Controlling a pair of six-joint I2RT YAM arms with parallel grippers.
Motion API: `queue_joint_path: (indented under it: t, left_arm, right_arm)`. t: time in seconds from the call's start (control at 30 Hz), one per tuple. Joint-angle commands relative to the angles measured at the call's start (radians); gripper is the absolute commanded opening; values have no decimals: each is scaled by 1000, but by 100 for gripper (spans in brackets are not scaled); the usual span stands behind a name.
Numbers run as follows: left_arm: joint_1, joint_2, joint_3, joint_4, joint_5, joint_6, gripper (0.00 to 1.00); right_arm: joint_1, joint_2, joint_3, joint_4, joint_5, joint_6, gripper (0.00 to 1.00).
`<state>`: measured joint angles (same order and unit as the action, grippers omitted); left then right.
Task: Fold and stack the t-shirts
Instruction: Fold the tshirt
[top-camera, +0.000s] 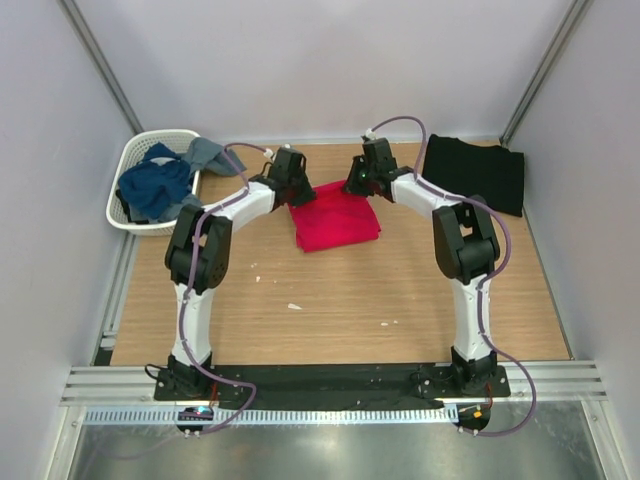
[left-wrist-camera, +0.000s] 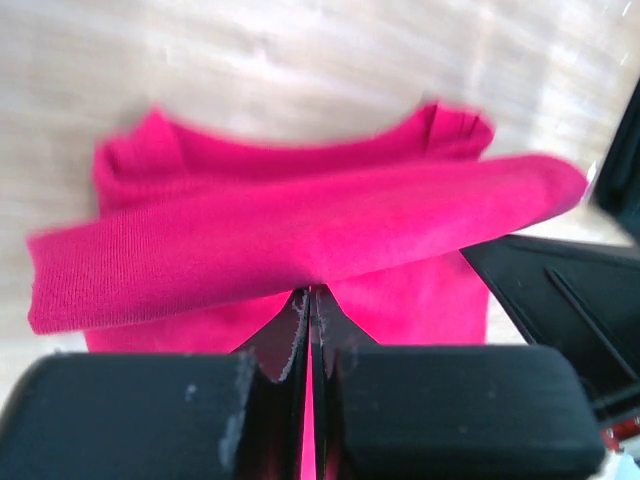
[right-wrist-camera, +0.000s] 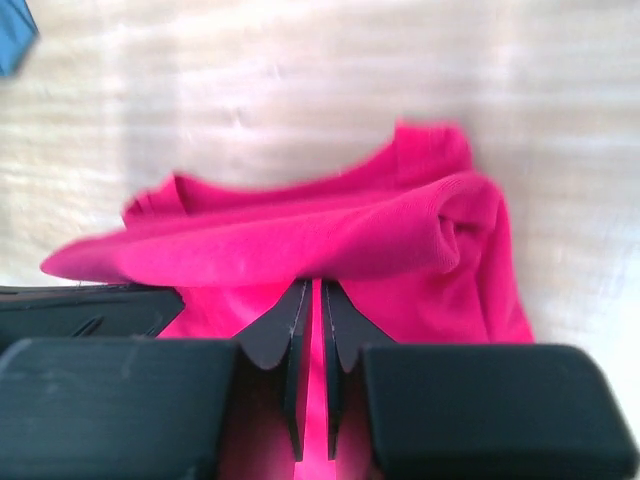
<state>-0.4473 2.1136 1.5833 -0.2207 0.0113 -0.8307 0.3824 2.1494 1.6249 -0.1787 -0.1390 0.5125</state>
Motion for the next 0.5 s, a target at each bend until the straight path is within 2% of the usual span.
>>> queue_joint_path:
  t: [0.0,0.27,0.47]
  left_arm:
    - [27,42,87,21,-17,4,1]
    - [58,265,296,-58,55,-13,1]
    - [81,283,320,-66,70,-2,2]
  right_arm:
    - [0,33,90,42,71,-23,14]
    - [-33,165,199,33,64,-11,16]
    - [-53,188,214,10,58,-29,18]
